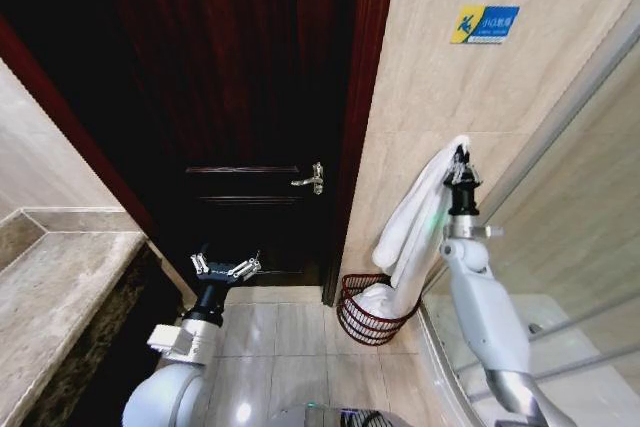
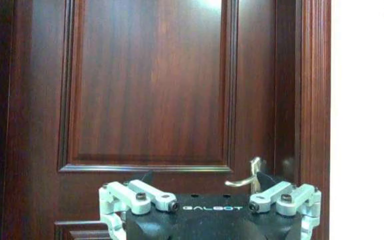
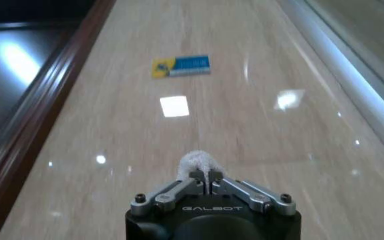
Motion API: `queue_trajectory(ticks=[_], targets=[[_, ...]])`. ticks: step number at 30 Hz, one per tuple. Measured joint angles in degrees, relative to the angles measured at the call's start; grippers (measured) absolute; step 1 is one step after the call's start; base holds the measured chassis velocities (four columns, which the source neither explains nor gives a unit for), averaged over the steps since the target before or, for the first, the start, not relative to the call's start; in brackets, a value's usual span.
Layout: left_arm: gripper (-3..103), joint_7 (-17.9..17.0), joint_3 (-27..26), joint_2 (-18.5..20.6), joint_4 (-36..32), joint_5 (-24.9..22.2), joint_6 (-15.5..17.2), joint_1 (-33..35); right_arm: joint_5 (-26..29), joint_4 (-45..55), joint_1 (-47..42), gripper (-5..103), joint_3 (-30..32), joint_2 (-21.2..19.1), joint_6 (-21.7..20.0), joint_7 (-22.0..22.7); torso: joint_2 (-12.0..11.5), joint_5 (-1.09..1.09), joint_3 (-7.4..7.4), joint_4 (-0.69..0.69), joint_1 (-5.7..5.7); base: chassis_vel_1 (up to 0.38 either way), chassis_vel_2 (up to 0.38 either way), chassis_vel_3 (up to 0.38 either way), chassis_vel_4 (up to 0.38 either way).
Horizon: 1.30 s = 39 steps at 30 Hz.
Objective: Discard the used towel into the hamper.
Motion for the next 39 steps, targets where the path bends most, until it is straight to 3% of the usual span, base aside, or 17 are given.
queue_trajectory(ticks=[14, 39], targets=[[100, 0.0, 0.0, 0.0, 0.0, 0.0, 0.0, 0.0, -1.5, -14.8, 1.0, 2, -0.4, 3.1, 6.0, -2.5, 0.0, -0.01, 0.0, 0.0, 0.0, 0.0, 0.0, 0.0, 0.0], [100, 0.0, 0.0, 0.0, 0.0, 0.0, 0.0, 0.0, -1.4, -35.6, 4.6, 2, -0.3, 5.5, 6.1, -8.3, 0.0, -0.02, 0.0, 0.0, 0.0, 0.0, 0.0, 0.0, 0.0]])
